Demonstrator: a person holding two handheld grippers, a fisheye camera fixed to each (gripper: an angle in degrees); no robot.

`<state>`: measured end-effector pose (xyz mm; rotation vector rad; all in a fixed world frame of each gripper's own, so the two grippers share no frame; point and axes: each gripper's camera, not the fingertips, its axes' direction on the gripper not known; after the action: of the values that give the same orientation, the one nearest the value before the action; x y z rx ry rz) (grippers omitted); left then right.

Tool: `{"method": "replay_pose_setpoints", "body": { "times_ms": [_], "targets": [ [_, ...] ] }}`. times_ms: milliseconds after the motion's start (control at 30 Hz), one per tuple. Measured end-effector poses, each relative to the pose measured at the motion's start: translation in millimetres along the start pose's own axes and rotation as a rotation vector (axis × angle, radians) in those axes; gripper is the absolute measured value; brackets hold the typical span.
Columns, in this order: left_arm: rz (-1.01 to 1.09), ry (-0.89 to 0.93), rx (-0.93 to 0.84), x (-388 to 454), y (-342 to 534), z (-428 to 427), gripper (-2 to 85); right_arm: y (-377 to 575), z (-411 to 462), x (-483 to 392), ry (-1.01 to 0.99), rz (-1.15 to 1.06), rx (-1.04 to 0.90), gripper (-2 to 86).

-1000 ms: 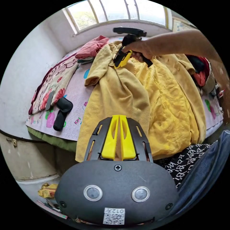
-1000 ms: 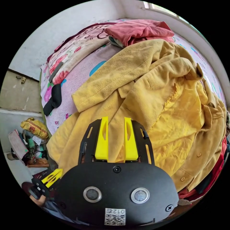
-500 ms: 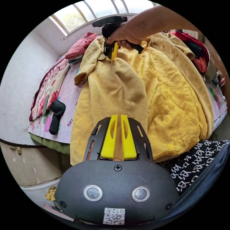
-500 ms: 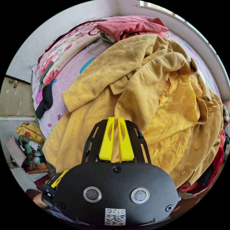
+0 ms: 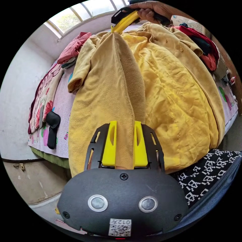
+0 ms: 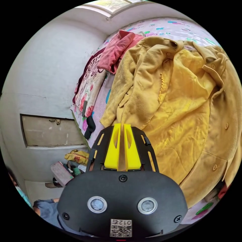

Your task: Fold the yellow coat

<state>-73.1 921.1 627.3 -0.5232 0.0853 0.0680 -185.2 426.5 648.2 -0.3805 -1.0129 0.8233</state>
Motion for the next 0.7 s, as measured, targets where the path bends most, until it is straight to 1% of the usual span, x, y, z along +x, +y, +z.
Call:
{"method": "replay_pose_setpoints", "body": {
  "times_ms": [100, 167, 233, 333, 400, 467, 500, 567, 633, 700],
  "targets": [
    [0.059, -0.060, 0.009, 1.3, -4.0, -7.4, 3.5, -1.0, -14.7, 3.5, -0.019, -0.008, 0.010, 1.4],
    [0.060, -0.040, 0.023, -11.0, -4.2, -17.4, 2.3, -6.8, -21.0, 0.7, -0.030, -0.017, 0.009, 1.4],
    [0.040, -0.024, 0.032, -34.4, -5.4, -29.7, 1.6, -20.3, -22.5, -7.3, -0.050, -0.031, -0.005, 1.4],
    [-0.015, -0.045, 0.003, -91.7, -13.2, -48.3, 1.0, -51.6, -19.7, -33.3, -0.102, -0.055, -0.029, 1.4],
    [-0.067, -0.011, -0.025, -140.7, -20.4, -68.3, 0.8, -69.1, -24.1, -64.0, -0.121, -0.115, -0.019, 1.4],
    [-0.112, 0.016, -0.015, -167.1, -22.8, -87.1, 0.8, -72.7, -32.2, -78.3, -0.117, -0.169, -0.003, 1.4],
    [-0.132, -0.009, -0.005, -174.2, -24.5, -98.0, 0.8, -70.2, -37.9, -76.9, -0.117, -0.192, 0.006, 1.4],
    [-0.098, -0.084, -0.008, -162.9, -30.8, -106.2, 0.9, -60.3, -42.6, -54.3, -0.132, -0.192, 0.004, 1.4],
    [0.037, -0.157, -0.045, -124.3, -41.2, -98.2, 1.0, -42.7, -43.4, -10.5, -0.133, -0.150, -0.004, 1.4],
    [0.217, -0.239, -0.113, -51.8, -50.7, -65.5, 1.3, -9.8, -35.3, 59.3, -0.086, -0.103, -0.043, 1.4]
  ]
}}
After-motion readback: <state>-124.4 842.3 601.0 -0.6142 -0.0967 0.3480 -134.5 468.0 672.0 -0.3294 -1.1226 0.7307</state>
